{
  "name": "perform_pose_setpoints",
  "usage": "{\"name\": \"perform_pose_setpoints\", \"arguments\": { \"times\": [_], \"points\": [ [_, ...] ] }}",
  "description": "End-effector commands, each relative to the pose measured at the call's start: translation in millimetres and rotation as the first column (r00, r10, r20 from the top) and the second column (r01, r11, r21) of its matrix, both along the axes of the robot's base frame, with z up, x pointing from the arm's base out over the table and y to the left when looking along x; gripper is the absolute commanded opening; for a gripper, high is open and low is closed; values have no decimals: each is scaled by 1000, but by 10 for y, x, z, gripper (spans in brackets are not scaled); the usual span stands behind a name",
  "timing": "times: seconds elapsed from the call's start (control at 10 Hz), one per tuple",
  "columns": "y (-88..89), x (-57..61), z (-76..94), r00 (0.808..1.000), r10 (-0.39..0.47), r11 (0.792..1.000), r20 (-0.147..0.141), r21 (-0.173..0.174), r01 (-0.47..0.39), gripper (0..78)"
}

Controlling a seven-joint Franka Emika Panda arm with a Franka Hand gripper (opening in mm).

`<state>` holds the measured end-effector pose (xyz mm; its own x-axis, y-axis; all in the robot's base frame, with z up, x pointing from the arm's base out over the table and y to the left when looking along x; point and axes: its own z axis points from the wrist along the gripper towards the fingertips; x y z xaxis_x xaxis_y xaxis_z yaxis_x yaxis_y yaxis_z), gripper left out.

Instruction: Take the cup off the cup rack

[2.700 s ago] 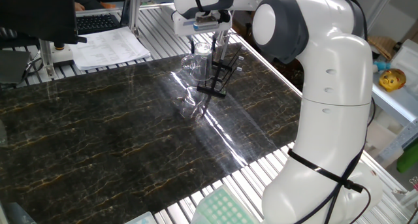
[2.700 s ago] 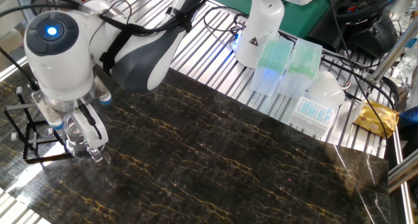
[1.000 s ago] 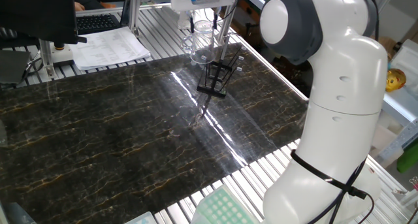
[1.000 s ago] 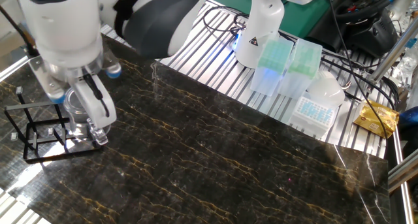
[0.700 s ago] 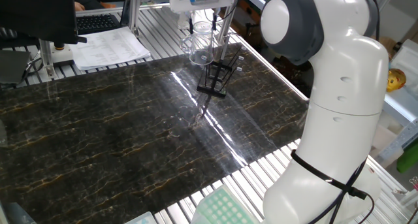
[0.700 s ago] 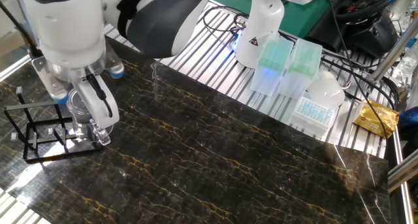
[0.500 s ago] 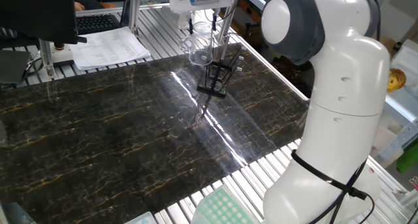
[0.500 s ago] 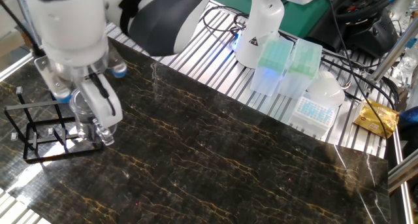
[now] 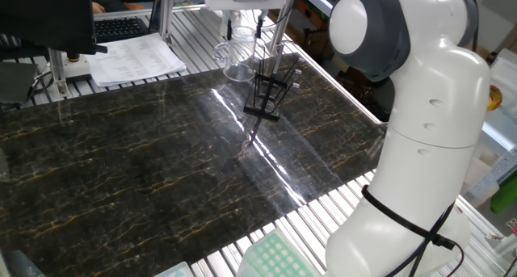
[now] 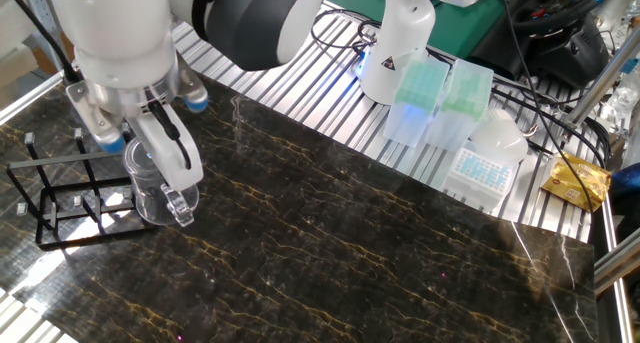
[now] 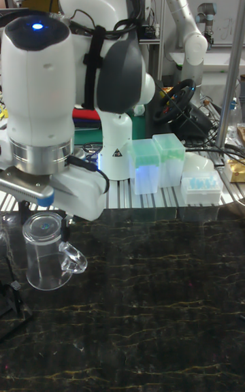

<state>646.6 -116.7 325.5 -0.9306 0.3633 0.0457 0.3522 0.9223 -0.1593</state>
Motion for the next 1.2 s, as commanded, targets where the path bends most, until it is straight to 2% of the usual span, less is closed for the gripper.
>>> {"name": "perform_pose_setpoints", "arguments": {
  "times": [0.1, 0.3, 0.4, 0.5, 0.6, 0.8, 1.1, 1.2],
  "points": [
    [257, -34, -108, 1000, -26, 998, 0, 55, 26, 11],
    [336, -45, -171, 1000, -25, 997, -13, 76, 26, 11],
    [336, -45, -171, 1000, -25, 997, -13, 76, 26, 11],
    [443, -78, -314, 1000, -28, 996, -12, 86, 29, 11],
    [482, -92, -389, 1000, -28, 996, -11, 86, 29, 11],
    [546, -114, -527, 1000, -29, 997, -11, 73, 30, 11],
    [594, -127, -699, 1000, -20, 997, -10, 75, 20, 11],
    [626, -149, -836, 1000, 0, 999, -7, 43, 0, 11]
  ]
}}
